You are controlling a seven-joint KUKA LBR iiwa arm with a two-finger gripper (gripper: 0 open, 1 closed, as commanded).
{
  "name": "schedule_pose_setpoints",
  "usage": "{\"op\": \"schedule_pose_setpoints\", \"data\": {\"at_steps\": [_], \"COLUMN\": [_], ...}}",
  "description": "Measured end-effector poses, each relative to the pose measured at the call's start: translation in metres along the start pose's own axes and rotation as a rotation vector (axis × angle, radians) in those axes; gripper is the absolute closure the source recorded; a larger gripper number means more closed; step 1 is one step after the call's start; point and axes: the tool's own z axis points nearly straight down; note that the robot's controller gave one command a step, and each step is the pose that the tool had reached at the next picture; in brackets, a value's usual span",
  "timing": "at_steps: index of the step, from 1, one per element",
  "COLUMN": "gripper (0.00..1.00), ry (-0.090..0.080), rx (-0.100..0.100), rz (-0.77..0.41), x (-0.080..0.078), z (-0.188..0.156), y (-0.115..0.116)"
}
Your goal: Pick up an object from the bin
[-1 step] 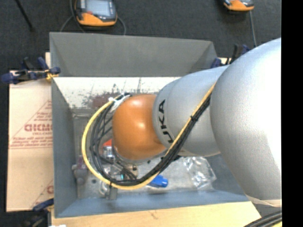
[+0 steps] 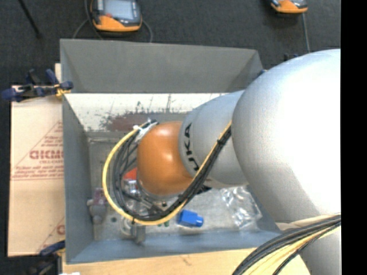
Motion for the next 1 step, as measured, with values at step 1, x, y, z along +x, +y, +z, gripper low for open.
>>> {"op": "schedule_pose_setpoints", "data": {"at_steps": [1], "gripper": [0.00], "ry": [-0.002], "rx": [-0.003], "rz": [0.004], "x": [-0.0010], "z": [-0.0011], "y": [-0.0001]}}
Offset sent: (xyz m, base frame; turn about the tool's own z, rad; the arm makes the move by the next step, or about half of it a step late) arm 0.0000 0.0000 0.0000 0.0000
